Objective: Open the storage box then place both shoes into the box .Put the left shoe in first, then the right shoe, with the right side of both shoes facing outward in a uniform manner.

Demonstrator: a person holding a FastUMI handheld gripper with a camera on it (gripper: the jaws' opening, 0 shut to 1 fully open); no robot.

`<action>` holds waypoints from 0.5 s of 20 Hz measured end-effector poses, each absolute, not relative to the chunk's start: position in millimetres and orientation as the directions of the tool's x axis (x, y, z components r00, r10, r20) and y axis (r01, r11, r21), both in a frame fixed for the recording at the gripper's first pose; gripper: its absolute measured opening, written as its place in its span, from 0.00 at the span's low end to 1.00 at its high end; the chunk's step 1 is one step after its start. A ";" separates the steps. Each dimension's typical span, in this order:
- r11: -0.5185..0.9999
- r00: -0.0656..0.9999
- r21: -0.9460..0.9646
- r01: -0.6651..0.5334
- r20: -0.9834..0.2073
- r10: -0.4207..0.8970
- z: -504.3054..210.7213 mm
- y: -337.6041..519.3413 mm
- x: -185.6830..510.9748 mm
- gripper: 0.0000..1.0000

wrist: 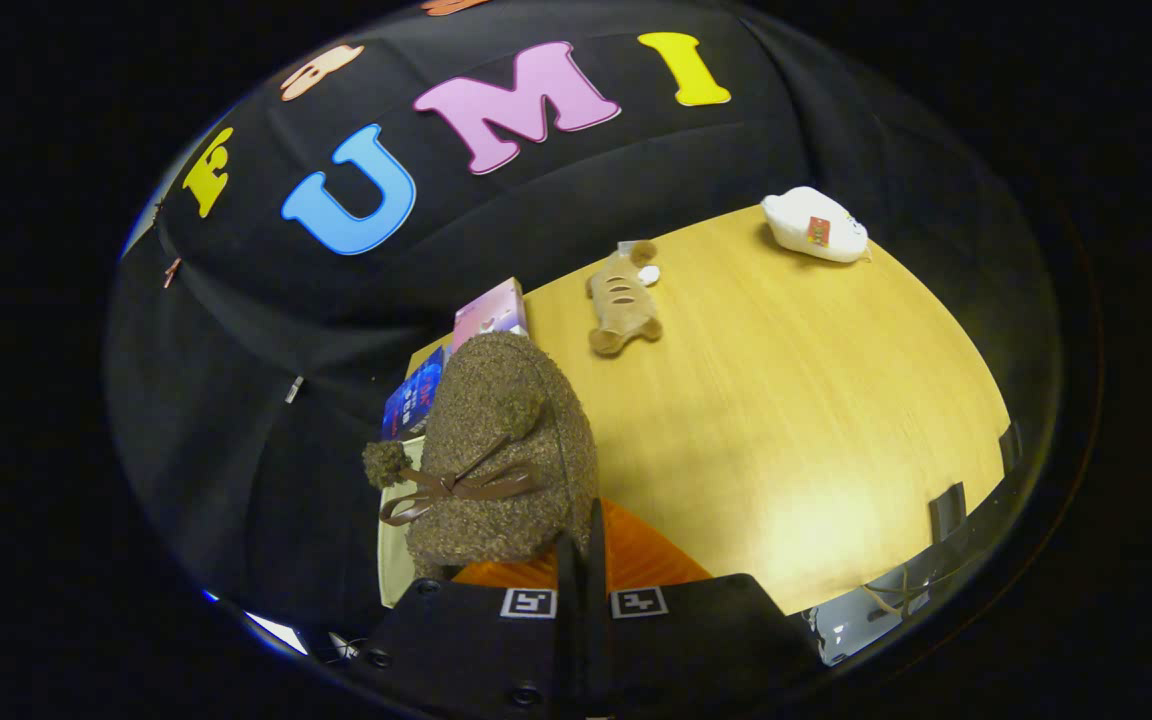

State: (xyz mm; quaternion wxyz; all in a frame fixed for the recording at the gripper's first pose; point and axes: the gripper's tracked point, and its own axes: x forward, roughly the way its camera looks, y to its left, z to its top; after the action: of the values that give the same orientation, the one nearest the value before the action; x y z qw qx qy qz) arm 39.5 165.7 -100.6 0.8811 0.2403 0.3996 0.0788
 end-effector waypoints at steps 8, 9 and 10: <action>0.866 0.613 0.501 -0.004 -0.683 0.398 -109.9 270.6 56.6 0.05; 0.867 0.603 0.498 0.002 -0.693 0.396 -117.2 278.4 57.9 0.05; 0.871 0.592 0.492 0.012 -0.705 0.390 -125.5 284.8 60.1 0.05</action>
State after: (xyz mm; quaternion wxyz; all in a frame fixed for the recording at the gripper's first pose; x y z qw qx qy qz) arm 60.1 284.8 -125.5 0.8623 0.2293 0.4379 0.1096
